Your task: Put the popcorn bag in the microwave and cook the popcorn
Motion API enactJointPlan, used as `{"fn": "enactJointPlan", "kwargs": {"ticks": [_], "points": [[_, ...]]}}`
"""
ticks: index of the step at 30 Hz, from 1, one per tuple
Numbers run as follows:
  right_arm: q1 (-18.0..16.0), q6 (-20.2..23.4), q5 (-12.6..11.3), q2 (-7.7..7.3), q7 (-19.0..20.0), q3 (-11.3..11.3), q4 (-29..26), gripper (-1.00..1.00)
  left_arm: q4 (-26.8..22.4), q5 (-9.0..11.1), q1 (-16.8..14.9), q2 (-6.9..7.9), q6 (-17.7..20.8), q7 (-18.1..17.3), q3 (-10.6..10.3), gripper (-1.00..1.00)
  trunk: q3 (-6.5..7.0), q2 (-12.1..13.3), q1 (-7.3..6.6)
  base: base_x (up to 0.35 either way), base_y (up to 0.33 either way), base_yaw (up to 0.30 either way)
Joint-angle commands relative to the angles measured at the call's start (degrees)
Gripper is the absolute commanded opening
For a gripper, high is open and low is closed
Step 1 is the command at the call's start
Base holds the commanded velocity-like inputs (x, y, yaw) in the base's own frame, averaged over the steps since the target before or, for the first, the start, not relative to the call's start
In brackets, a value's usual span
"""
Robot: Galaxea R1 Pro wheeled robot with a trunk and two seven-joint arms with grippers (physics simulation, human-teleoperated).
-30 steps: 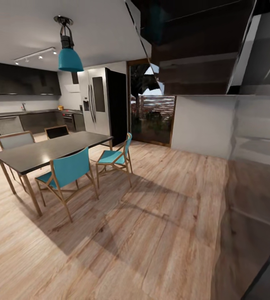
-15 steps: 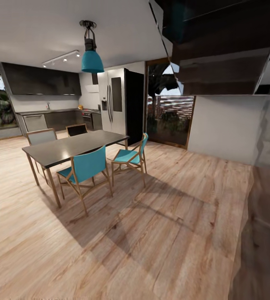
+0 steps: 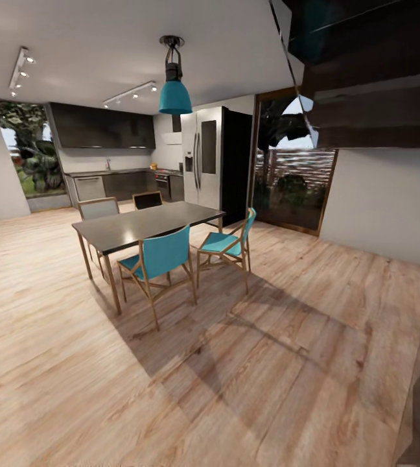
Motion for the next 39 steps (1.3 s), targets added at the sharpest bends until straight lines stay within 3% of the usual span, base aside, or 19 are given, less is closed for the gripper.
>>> {"fn": "enactJointPlan", "kwargs": {"ticks": [1, 39], "points": [[0.0, -0.2, 0.0, 0.0, 0.0, 0.0, 0.0, 1.0, -0.1, 0.0, 0.0, -0.01, -0.1, 0.0, 0.0, 1.0, -0.03, 0.0, 0.0, 0.0, 0.0, 0.261], [0.0, -0.3, 0.0, 0.0, 0.0, 0.0, 0.0, 1.0, -0.1, 0.0, 0.0, -0.01, -0.1, 0.0, 0.0, 1.0, -0.03, 0.0, 0.0, 0.0, 0.0, 0.261]]}}
